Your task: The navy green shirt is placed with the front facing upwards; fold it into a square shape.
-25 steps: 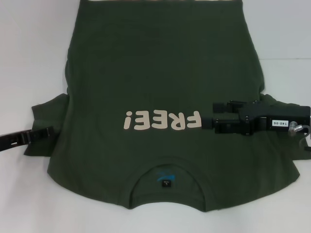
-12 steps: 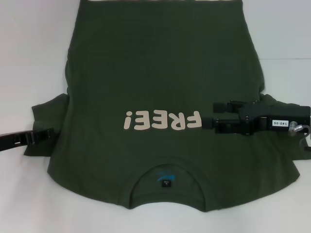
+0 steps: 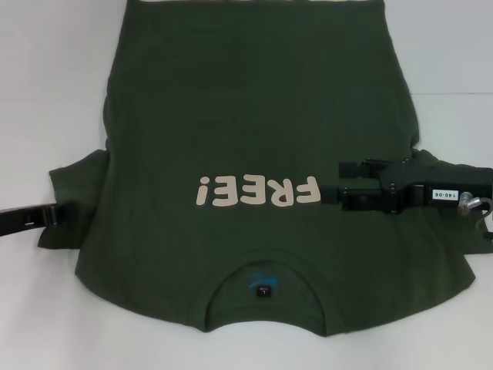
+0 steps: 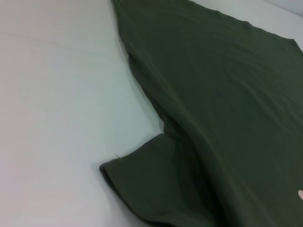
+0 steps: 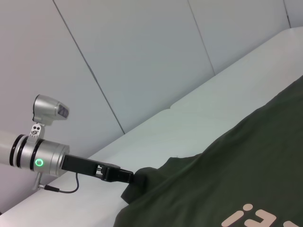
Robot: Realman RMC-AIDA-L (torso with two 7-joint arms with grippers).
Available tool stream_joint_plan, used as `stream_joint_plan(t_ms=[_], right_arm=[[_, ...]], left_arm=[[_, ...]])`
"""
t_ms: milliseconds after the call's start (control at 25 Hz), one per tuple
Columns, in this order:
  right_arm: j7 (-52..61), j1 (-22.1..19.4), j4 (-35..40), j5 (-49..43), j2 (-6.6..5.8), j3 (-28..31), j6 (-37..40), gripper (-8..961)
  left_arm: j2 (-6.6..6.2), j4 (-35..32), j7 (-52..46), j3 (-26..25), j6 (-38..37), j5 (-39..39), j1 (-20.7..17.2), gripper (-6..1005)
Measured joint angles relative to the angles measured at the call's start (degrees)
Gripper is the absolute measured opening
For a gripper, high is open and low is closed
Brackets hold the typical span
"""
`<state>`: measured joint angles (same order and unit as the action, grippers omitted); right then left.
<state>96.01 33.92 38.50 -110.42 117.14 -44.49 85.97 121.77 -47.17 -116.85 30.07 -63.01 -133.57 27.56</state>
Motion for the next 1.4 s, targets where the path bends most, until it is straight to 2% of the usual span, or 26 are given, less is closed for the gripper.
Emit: stream_joint_plan(t_ms=[360,560,1080,1400], right_arm=[[0.0,0.0,0.0,0.1,-0.01,0.2,-0.1,894],[-0.1,0.0,0.0,0.1,0.12,1.3,-0.2,894],[0.0,-0.4,-0.7,0.1,0.91,1.6,-0.2,894],[0.0,-0.4,-1.2,0.1,0.96,1.6,-0.2,894]], left_arm=[[-0.06,-0.6,0.0,0.0,0.1,0.0,0.1,3],[-0.15,-1.2,0.0,-0.4,1.9,0.2,0.2,4],[-2.22,-4.3,0.0,-0.7,3.7,-0.1,1.8,7],[-2.64,-5.3,0.0,-0.7,3.7,-1.0,2.3,8]])
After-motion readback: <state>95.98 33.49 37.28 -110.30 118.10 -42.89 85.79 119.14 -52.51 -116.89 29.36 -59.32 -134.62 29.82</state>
